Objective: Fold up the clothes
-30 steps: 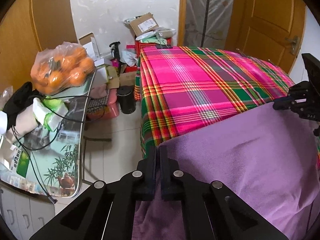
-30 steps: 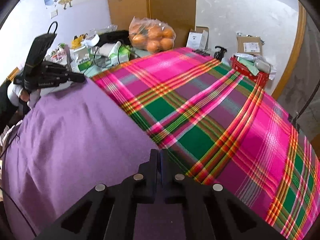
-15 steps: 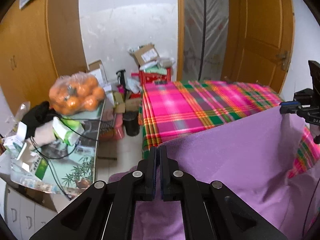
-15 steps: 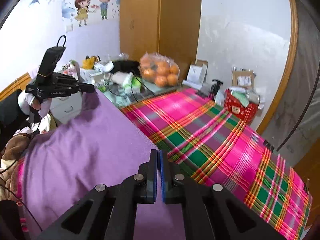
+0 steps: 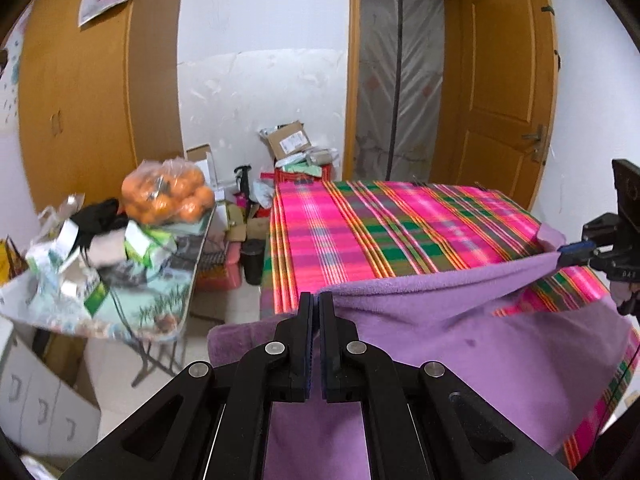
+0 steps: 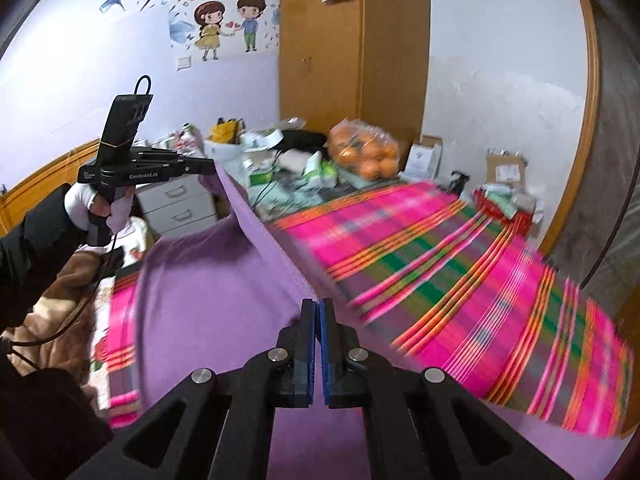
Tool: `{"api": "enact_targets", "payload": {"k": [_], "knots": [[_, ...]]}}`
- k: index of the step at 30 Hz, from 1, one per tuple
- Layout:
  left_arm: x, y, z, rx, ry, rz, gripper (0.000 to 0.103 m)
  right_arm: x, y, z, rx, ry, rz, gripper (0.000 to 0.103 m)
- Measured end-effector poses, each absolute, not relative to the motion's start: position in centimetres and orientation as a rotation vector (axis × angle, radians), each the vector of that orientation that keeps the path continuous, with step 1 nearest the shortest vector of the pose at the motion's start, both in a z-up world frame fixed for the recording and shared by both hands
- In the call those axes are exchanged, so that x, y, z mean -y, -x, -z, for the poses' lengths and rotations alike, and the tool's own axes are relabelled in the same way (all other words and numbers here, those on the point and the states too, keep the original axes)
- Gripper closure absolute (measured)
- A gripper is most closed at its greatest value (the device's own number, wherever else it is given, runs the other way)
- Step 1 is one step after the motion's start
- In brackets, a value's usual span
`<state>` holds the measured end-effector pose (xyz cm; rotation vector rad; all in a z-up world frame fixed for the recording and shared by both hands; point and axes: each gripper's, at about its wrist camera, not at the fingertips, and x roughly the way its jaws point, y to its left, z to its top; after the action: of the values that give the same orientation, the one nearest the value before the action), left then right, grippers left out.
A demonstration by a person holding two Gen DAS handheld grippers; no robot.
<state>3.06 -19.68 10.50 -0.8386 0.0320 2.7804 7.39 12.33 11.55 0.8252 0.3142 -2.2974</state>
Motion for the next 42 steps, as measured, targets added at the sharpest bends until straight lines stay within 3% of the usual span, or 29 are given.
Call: {"api": "enact_targets", "payload": {"k": [9,16,18,19,23,26,32,42], "knots": [[20.4,-8.2,-4.0,0.188,0.978,-2.765,0.101,-11.9,-10.9,-3.9,-0.220,-1.037,2.222,0.100],[21.5,-10.8,-1.6,0.406,1.040,-2.778,0.100,-13.5,-11.8,-2.3,-0.089,-1.138,2.247,0.096],[22.0,-11.1,-1.4,0.495,1.047,-2.775,0.092,-14.4,-11.8,-2.1,-0.017,-1.174,2.271,0.080],[22.3,-11.0,-1.3,0.549,1.051,-2.771,0.085,-14.9,-11.8,-2.0,0.029,-1.192,2.279,0.078],[23.5,-10.4,-1.1,0.809,1.019,-2.726,0.058,-16.8,-11.0,-1.2,0.286,-1.270,2.267,0.073],[24.3,-9.7,-0.6,0.981,1.003,-2.677,0.054,-17.2,-10.3,-0.8,0.422,-1.305,2.245,0.071],[25.0,-8.1,-0.5,1.097,1.035,-2.675,0.054,-17.1,-8.7,-0.7,0.586,-1.385,2.223,0.070],[25.4,-7.0,0.1,1.147,1.078,-2.680,0.054,-19.9,-7.1,1.7,1.109,-1.531,2.034,0.070]]}}
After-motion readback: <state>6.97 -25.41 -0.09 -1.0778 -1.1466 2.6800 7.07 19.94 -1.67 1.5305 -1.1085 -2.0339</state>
